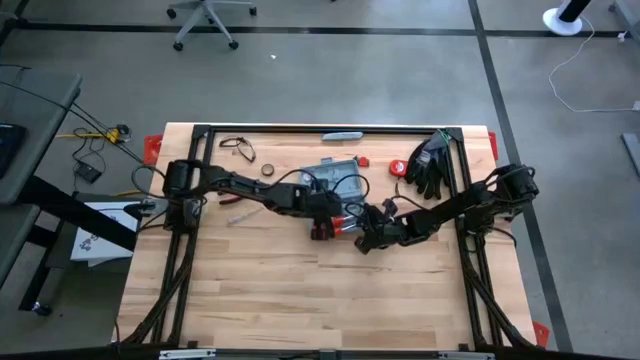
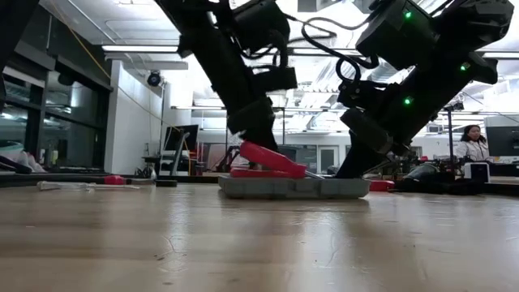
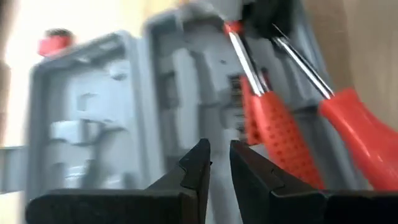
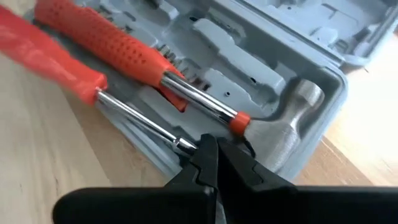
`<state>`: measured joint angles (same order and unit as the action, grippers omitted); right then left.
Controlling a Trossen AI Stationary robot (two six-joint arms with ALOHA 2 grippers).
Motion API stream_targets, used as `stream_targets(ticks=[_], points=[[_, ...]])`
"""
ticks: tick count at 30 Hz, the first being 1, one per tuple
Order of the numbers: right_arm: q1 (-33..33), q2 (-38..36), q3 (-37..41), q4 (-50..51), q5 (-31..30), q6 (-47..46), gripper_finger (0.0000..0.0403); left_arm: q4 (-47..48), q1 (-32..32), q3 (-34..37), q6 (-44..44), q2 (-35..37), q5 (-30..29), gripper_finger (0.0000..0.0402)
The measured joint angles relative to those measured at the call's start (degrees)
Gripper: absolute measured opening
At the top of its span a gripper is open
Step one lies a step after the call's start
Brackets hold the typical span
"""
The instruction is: Prefit tool cases
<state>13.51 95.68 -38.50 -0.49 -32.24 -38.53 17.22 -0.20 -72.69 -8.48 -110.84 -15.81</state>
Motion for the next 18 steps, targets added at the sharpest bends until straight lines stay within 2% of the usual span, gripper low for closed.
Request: stream_targets(ticks=[7,14,18], points=[[-3.9,0.0,0.0,-3.0,3.9,4.4,0.0000,0.8,0.2,0.0,-0.6,4.1,-0.7,0.0055],[-8.1,0.0,0.0,-6.5,6.6,9.0,0.0000,-1.0,-0.7,0.0,-0.1,3.8,9.2,0.0055],[-9.4,0.0,0.0,-7.3,6.8,10.2,0.0000,-0.6,-0.7,0.0,0.8,2.7,9.5,0.0055]])
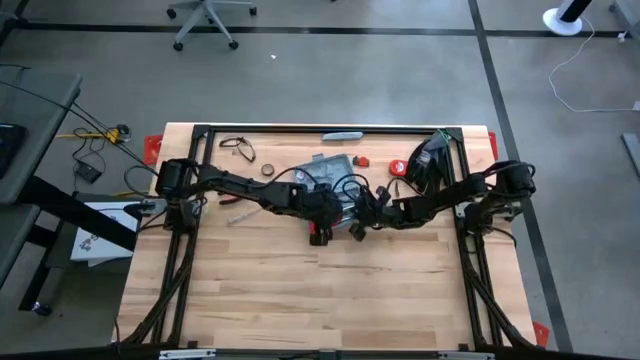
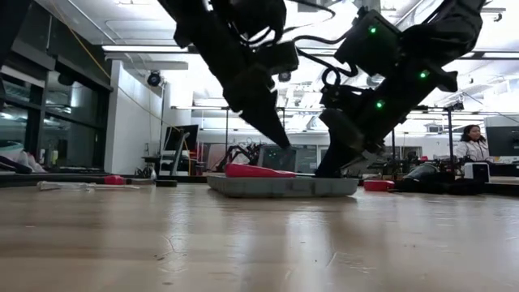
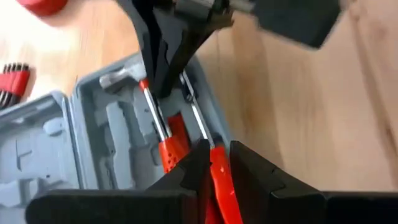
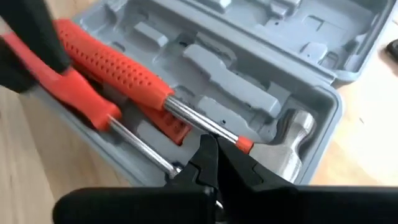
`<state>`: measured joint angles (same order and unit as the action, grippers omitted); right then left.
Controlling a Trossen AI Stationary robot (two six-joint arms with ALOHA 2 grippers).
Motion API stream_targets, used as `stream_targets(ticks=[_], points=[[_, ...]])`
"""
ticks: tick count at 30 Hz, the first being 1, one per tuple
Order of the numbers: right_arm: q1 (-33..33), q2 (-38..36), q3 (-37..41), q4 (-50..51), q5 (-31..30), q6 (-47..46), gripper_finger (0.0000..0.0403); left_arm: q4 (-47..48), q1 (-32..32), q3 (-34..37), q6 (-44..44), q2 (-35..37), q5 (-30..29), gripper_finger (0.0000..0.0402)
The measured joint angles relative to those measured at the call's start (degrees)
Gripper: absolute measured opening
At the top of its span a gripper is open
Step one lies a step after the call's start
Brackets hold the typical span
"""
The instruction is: Prefit tool cases
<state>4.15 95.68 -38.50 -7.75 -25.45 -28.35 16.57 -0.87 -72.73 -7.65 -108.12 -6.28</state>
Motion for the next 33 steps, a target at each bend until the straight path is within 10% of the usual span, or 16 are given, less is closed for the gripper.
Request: stream_targets(ticks=[33], points=[[-8.9,-0.2,-0.2,-0.6,5.1,4.2,0.0000,-3.7,4.3,2.1,4.7,-6.4,-1.1,0.0055]])
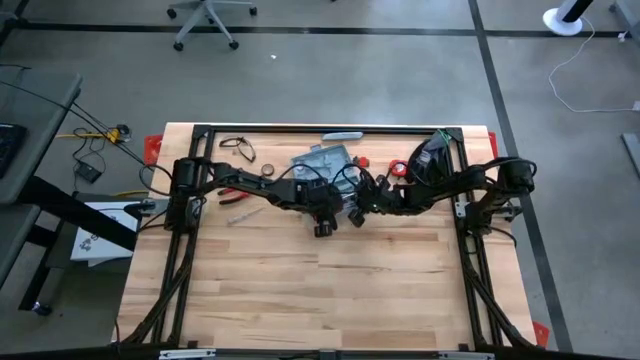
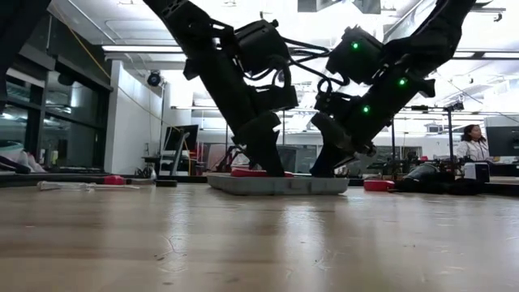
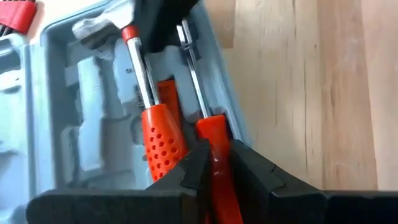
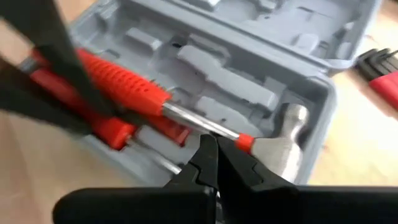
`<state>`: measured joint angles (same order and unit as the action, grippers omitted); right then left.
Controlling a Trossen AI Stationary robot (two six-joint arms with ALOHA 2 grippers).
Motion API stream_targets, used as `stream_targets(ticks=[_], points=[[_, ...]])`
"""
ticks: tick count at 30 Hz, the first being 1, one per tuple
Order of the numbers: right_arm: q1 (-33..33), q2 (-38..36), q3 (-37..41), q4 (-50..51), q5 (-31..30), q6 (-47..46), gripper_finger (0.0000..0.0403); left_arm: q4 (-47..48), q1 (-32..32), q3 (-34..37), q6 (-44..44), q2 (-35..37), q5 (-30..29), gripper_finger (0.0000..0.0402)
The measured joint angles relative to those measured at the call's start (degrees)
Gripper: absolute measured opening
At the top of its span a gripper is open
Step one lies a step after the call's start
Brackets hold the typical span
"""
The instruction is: Prefit tool cases
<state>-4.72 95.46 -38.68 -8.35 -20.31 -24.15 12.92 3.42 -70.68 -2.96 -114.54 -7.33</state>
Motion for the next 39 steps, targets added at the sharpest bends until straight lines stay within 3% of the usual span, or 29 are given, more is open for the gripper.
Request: stream_targets(ticks=[7,17,26,34,39], points=[[-2.5,0.0,0.2,-3.2,0.9,3.5,0.0000,-5.5,0.1,5.0,3.6,0.2,0.8,0.0055],[-2.0,-2.6,0.2,-3.4,0.8,5.1,0.0000,-6.3,-0.1,5.3,2.9,0.5,1.3,0.0055],[-2.0,-5.8,0.2,-1.1,-1.7,6.7,0.0000,-5.3,-0.1,5.7,0.5,5.4,2.5,0.0055],[-2.0,-5.9,0.2,0.0,-1.7,6.6,0.0000,-5.8,0.6,5.6,-1.5,8.0,-1.7,0.0058],[-2.0,-5.9,0.2,0.5,-1.7,6.6,0.0000,-3.7,2.6,5.5,-0.4,7.5,3.8,0.0078]])
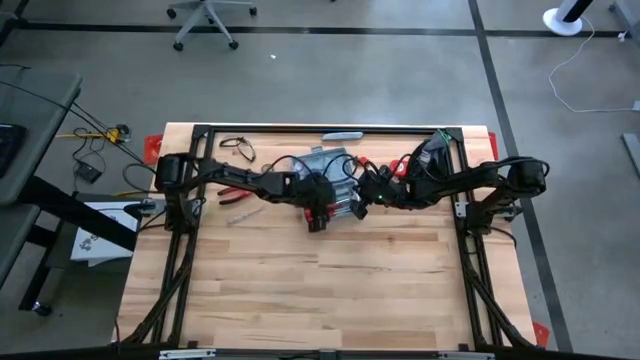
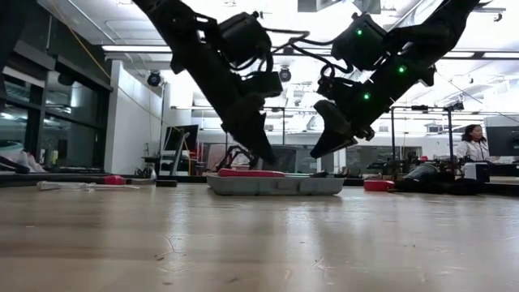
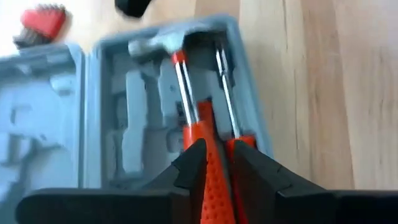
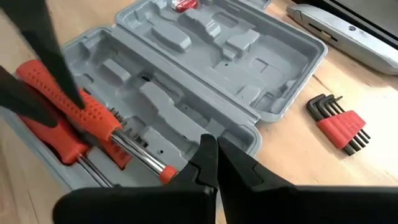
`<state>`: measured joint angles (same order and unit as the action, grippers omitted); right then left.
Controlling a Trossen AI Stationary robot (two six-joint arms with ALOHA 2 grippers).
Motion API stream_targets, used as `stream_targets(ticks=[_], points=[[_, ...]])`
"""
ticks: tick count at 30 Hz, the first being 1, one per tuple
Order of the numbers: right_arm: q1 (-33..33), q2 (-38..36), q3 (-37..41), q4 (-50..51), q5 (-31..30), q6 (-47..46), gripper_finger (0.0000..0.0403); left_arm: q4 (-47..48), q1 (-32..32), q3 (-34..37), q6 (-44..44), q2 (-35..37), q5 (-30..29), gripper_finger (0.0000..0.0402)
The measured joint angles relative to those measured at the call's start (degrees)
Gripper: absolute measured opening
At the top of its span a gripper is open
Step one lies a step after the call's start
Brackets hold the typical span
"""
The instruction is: Prefit tool cases
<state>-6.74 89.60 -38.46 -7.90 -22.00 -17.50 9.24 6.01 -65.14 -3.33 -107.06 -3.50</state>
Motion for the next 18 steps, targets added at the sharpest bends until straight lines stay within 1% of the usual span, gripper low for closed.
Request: stream_targets(ticks=[3,9,14,18], points=[[0.0,0.0,0.0,0.1,0.0,0.0,0.0000,1.4,1.2,0.0,1.0,-0.1,1.6,0.0098],[0.0,0.0,0.0,0.5,0.0,0.0,0.0000,2.2,2.1,-0.1,1.4,-1.3,2.0,0.0132],[0.0,0.0,0.0,0.8,0.1,0.0,0.0000,1.6,2.3,-0.3,1.9,-4.1,5.8,0.0140],[0.0,0.0,0.0,0.7,0.1,0.0,0.0000,1.2,2.2,-0.4,2.7,-5.0,4.0,0.0140]])
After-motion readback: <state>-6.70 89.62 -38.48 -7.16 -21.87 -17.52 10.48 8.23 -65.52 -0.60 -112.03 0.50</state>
